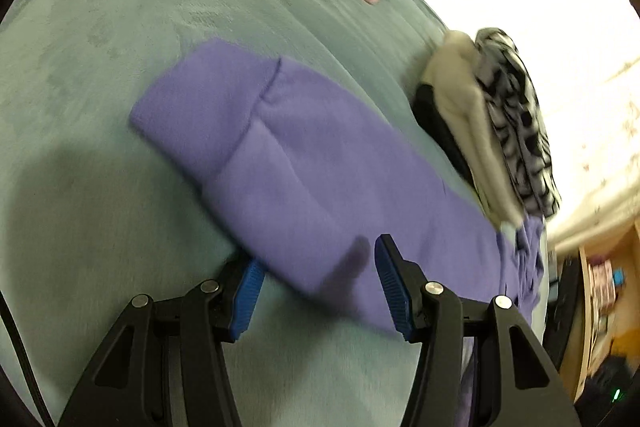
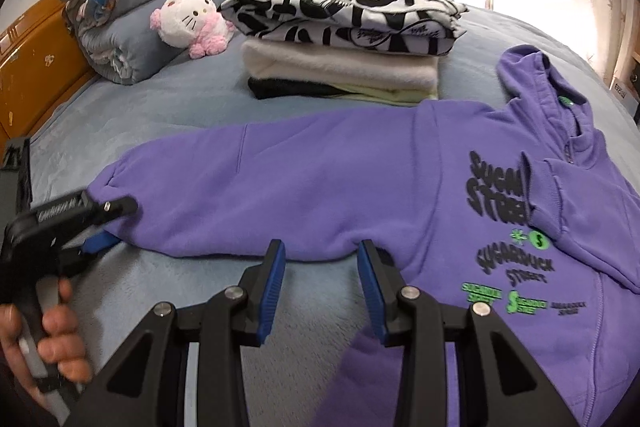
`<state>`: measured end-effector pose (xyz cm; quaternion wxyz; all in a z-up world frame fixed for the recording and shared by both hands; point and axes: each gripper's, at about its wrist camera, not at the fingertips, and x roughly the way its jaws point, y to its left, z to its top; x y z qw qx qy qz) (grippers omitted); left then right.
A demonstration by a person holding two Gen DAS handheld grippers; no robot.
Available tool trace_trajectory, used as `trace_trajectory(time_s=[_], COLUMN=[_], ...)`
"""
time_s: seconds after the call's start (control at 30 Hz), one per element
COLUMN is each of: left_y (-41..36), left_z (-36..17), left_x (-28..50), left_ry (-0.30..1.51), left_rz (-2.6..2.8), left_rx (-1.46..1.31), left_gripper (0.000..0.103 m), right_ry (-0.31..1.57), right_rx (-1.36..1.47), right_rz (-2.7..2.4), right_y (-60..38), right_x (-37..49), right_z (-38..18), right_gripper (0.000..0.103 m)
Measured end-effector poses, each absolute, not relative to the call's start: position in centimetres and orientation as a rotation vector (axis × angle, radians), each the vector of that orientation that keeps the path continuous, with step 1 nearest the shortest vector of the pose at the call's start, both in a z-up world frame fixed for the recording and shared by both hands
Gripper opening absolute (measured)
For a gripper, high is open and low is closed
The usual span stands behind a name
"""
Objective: Fold large clothes
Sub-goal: 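Grasp the other sleeve cuff with the left gripper, then fold the held sleeve across the hoodie body toward the right gripper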
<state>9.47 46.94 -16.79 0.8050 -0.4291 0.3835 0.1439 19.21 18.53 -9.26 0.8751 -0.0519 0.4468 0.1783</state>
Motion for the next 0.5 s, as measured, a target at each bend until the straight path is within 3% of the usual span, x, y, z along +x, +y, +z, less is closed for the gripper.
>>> trace_trajectory(time_s=[0.07, 0.1, 0.17, 0.5], left_y=[47.3, 47.3, 46.9, 38.0], left_z=[-16.9, -16.8, -16.5, -6.3], left_x=[10.5, 10.9, 11.9, 13.8], left_ry=[0.808, 0.809, 0.808, 0.672], left_rz=[0.342, 0.364, 0.387, 0.190], left_rx=[-0.894, -0.872, -0.816, -0.601], left_gripper=[0.050, 0.031, 0.009, 0.006], right_ry=[0.941, 0.947, 0.968, 0.963], right_rx=[-0.107, -0.103, -0.080, 0.041], right_rz=[0.370, 0.371, 0.371, 0.335], right_y=[18.5, 18.3, 17.8, 12.0], right_x=[19.5, 19.6, 19.9, 19.9], right_z=[-9.6, -9.7, -9.9, -7.8], right_gripper=[0.037, 0.037, 0.037, 0.037])
